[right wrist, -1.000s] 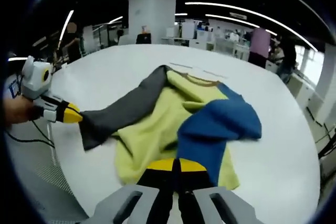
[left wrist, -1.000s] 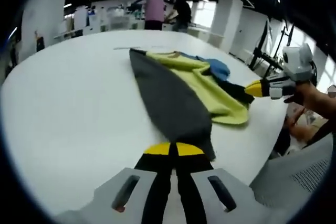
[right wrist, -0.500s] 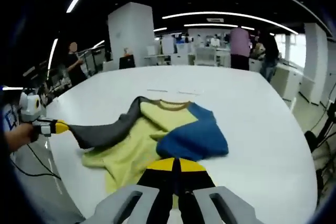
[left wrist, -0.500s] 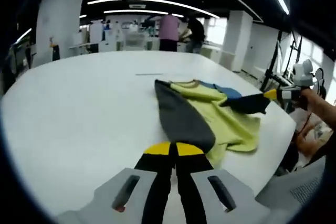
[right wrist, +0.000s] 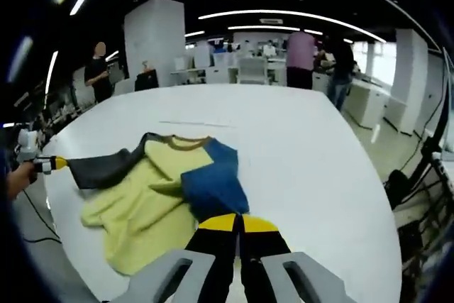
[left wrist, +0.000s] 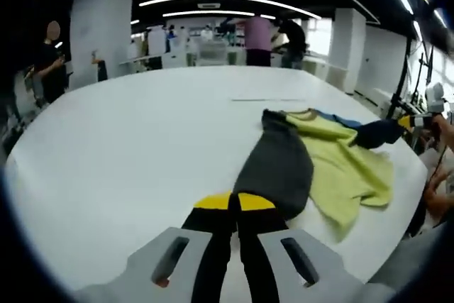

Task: Fold the garment on the visible template until the final outline fits inside the template.

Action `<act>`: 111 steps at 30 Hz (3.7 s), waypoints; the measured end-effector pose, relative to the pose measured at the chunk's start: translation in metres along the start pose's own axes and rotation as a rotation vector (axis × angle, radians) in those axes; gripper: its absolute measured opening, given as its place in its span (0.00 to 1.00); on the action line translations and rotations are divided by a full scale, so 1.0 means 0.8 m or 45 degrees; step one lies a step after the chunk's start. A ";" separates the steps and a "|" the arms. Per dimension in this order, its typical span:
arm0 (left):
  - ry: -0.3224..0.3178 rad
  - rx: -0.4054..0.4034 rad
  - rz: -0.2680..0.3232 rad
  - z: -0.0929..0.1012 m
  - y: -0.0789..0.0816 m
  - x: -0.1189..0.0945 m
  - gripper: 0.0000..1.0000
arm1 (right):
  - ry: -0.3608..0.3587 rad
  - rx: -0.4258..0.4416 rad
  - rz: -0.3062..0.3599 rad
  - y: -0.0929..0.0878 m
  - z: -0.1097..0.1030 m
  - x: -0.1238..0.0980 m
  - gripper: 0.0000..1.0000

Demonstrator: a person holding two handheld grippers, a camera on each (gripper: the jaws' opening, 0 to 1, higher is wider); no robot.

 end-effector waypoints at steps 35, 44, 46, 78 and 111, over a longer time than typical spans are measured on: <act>0.295 0.191 -0.241 -0.152 -0.030 0.070 0.00 | -0.324 0.187 -0.185 -0.029 0.155 0.028 0.00; 0.310 0.148 -0.272 -0.165 -0.040 0.077 0.00 | -0.382 0.131 -0.268 -0.046 0.192 0.030 0.00; 0.304 0.152 -0.286 -0.165 -0.043 0.079 0.00 | -0.384 0.112 -0.284 -0.049 0.199 0.033 0.00; 0.336 0.270 -0.377 -0.202 -0.031 0.093 0.00 | -0.478 -0.037 -0.415 -0.065 0.283 0.065 0.00; -0.118 0.109 -0.115 -0.036 -0.009 0.035 0.50 | 0.108 0.128 -0.261 -0.023 0.068 0.032 0.52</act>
Point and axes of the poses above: the point that each gripper's makers call its tool centre point, and the gripper's own axes: x roughly forward along the fingers, z roughly to its right, y roughly out of its top, the point moved 1 cm from there along -x, roughly backward along the fingers, and after that the axes turned 11 degrees about z, right-handed, at the moved point
